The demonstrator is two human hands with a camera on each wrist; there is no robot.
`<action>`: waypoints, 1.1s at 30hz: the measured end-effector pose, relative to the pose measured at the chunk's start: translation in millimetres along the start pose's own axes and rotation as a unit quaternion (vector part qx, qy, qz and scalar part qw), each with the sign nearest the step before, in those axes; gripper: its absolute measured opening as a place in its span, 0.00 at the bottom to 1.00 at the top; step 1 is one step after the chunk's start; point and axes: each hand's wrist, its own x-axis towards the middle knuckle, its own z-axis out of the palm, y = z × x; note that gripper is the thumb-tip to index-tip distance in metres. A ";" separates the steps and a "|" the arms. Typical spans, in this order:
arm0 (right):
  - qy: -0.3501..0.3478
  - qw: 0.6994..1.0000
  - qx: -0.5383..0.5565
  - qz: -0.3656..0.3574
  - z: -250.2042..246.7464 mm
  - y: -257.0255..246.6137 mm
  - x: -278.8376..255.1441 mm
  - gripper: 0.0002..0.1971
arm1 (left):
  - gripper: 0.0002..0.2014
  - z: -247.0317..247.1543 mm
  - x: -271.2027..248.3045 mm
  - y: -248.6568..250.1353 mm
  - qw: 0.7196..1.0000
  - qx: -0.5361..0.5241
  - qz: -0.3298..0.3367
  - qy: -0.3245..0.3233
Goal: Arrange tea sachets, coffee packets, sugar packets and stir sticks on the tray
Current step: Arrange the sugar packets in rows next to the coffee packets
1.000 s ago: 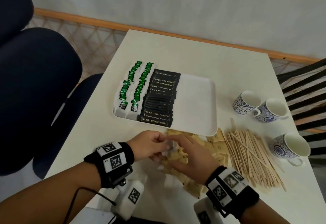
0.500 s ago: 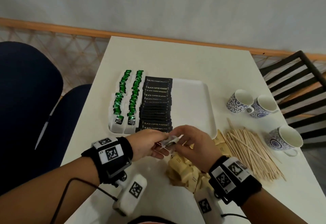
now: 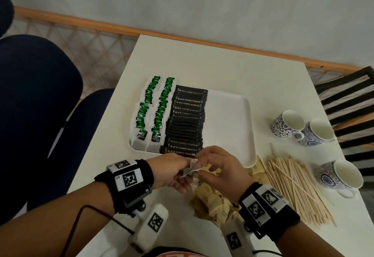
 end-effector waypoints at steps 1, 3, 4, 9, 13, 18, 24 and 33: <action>0.002 1.000 0.005 0.004 0.3 -0.3 0.6 0.05 | 0.12 0.0 -1.2 0.4 1.000 -0.002 0.005 0.003; 0.021 0.999 0.021 0.024 -0.3 0.4 2.7 0.03 | 0.10 -3.0 -0.1 -0.2 0.999 0.014 0.039 0.030; 0.038 0.998 0.027 0.038 -0.8 1.2 3.8 0.02 | 0.12 -5.4 0.9 -1.6 0.995 0.040 0.071 0.055; 0.118 0.984 0.057 0.124 -2.3 3.3 5.0 0.07 | 0.23 -10.8 -4.0 -2.7 0.971 0.094 0.213 0.056; 0.118 0.976 0.109 0.149 -1.6 1.3 1.9 0.02 | 0.10 -7.8 -0.5 -9.7 0.966 0.131 0.212 0.064; 0.067 0.984 0.065 0.151 -14.0 5.7 -10.9 0.07 | 0.03 -28.1 0.5 -11.2 0.935 0.255 0.182 0.167; 0.087 0.982 -0.007 0.167 -26.6 33.1 -37.4 0.11 | 0.16 -92.8 -9.4 -5.1 0.870 0.373 0.108 0.305; 0.108 0.979 -0.011 0.170 -24.6 42.0 -49.6 0.15 | 0.16 -107.2 1.1 -7.2 0.871 0.363 0.078 0.321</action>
